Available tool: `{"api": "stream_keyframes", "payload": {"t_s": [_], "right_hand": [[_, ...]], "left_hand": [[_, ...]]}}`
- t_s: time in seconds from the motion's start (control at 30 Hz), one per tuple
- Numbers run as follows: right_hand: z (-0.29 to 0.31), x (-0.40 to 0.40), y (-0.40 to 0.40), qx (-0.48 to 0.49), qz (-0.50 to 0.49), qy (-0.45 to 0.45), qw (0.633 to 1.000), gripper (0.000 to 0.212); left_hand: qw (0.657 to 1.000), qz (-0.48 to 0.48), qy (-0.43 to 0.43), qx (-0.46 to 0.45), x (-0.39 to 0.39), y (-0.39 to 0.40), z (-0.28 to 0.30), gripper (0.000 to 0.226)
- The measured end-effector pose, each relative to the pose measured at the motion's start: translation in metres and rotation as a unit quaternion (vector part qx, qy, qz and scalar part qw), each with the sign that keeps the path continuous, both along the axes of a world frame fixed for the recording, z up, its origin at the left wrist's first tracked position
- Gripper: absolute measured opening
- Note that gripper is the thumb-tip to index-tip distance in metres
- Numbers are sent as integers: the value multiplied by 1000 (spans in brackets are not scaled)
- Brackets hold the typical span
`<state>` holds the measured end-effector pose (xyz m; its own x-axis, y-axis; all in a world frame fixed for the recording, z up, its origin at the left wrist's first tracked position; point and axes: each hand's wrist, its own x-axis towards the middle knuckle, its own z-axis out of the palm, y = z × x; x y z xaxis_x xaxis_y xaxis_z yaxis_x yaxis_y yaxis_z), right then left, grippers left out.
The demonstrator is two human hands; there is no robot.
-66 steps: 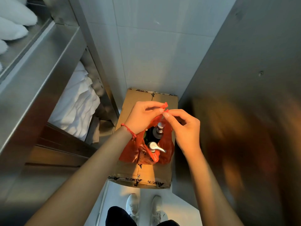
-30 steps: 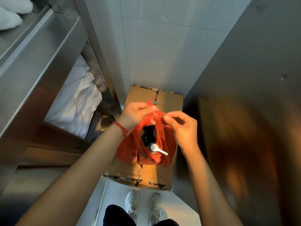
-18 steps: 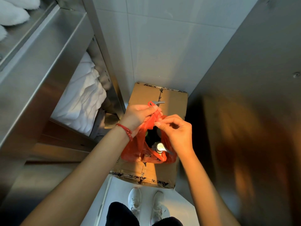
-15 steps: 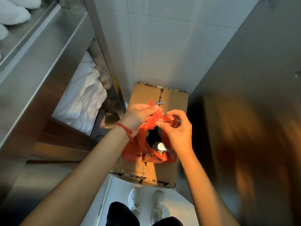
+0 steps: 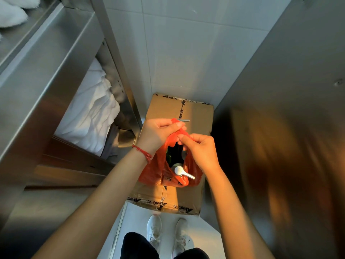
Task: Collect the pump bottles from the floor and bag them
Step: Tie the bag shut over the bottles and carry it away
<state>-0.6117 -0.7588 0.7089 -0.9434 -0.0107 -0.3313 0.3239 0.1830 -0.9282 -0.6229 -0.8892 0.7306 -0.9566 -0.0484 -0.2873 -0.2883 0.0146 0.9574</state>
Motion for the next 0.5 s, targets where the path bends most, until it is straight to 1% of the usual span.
{"api": "stream_keyframes", "payload": {"t_s": [0.07,0.17,0.23,0.3,0.33,0.4,0.47,0.5], "right_hand": [[2,1,1,-53,-20,-34,998,21],[8,1,5,-141,-63,-86,984,16],[12,0,5,-161,-96,-117,975,18],[14,0,4,-171,-110,-133,970,16],[15,-1,3,-189,-116,-138,965,13],[16,-1,0,-229,-145,-137,953,8],[16,1,-2,-234,-181,-107,949,2],[15,4,-4,-228,-197,-87,950,3]], "left_hand": [[999,27,-10,18,1,3,-1,9],[998,52,-21,36,2,7,0,9],[997,65,-30,40,4,11,0,8],[996,67,-32,44,7,16,0,14],[996,72,-31,52,8,18,0,16],[993,94,-31,70,12,23,0,11],[992,112,-25,49,15,26,-2,10],[992,118,-17,30,17,28,-4,11]]}}
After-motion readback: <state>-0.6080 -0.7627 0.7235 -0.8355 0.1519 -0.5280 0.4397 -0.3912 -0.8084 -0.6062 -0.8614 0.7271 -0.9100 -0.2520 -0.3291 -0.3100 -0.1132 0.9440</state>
